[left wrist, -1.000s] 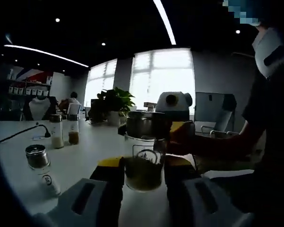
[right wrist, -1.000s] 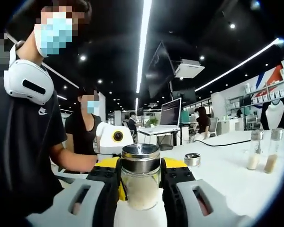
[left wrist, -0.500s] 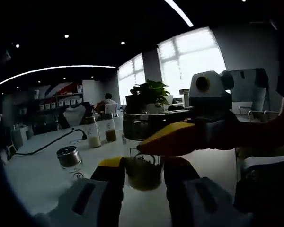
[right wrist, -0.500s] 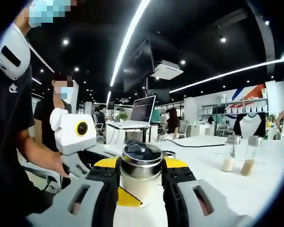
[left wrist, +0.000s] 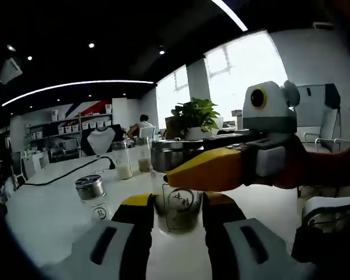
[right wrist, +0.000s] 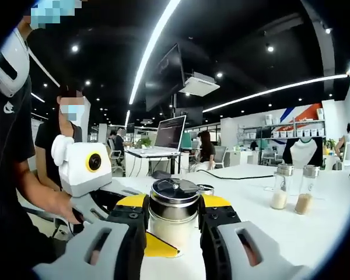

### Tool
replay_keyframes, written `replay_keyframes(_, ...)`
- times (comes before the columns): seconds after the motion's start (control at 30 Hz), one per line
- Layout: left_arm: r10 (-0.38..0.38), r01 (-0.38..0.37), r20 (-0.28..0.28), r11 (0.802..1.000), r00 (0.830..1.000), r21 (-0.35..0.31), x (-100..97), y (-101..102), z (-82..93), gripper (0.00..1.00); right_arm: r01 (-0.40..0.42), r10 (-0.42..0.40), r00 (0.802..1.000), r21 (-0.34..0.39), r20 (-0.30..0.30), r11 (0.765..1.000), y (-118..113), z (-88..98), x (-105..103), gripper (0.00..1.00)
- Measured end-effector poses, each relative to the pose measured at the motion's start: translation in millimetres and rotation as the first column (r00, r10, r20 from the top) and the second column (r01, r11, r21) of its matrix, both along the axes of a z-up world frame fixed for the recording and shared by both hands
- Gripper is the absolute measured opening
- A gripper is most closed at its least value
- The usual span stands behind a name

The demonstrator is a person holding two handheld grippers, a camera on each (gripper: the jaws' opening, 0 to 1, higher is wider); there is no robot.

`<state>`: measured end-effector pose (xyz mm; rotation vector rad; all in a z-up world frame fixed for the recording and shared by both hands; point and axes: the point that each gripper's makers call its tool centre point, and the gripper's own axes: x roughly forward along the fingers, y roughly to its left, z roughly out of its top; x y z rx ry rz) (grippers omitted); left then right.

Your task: Rotate the seasoning bottle until the label or dispensing opening points toward the visible target arrow and the bottle remains upright within the marked orientation range

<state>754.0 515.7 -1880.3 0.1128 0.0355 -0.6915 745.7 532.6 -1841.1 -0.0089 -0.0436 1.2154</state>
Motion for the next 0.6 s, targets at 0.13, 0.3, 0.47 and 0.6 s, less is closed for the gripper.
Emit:
replay_keyframes(0.13, -0.034, 0.034, 0.009, 0.999, 0.999, 0.035, -2.2, -2.9, 0.7, 0.35, -0.049, 0.049, 0.999, -0.019, 0.015, 0.999, -0.9, 2.6, -5.9, 0.31)
replay_keyframes(0.3, -0.123, 0.123, -0.028, 0.992, 0.992, -0.016, -8.3, -8.3, 2.9, 0.35, -0.116, 0.117, 0.993, -0.009, 0.008, 0.993, -2.9, 7.6, -12.6, 0.31)
replay_keyframes(0.47, -0.190, 0.190, 0.019, 0.981, 0.982, 0.041, -16.2, -12.3, 6.3, 0.36, -0.179, 0.179, 0.984, 0.000, -0.007, 0.984, -4.3, 10.5, -19.2, 0.31)
replay_keyframes(0.6, -0.247, 0.247, 0.005, 0.969, 0.969, 0.020, -21.9, -15.5, 7.0, 0.37, -0.246, 0.246, 0.969, -0.009, 0.002, 0.969, -2.5, 11.7, -28.6, 0.31)
